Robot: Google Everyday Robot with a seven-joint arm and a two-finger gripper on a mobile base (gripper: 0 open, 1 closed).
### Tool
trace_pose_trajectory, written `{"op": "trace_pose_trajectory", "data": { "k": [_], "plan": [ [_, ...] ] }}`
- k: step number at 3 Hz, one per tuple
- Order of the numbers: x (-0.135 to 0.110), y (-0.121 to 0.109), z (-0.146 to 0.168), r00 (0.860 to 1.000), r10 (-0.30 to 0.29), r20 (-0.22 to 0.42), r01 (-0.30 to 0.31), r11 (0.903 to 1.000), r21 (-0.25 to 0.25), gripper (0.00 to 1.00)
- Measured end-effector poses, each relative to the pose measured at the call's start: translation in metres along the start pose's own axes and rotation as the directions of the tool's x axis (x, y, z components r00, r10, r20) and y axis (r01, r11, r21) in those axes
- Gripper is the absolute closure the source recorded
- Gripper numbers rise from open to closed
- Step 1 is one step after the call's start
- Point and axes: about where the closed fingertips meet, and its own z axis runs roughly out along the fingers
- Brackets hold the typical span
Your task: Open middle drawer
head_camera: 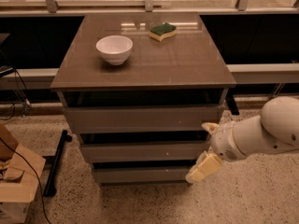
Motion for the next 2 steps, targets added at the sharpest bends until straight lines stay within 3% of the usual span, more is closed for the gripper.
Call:
{"op": "trace_pose_trajectory", "data": {
  "k": [1,2],
  "plan": [
    [0.025,-0.004,0.028,0.999,0.033,0.019,-0.033,0.9991,0.027,0.00],
    [0.044,-0.016,0.053,0.994,0.078,0.082,-0.082,0.9956,0.046,0.00]
  ]
}}
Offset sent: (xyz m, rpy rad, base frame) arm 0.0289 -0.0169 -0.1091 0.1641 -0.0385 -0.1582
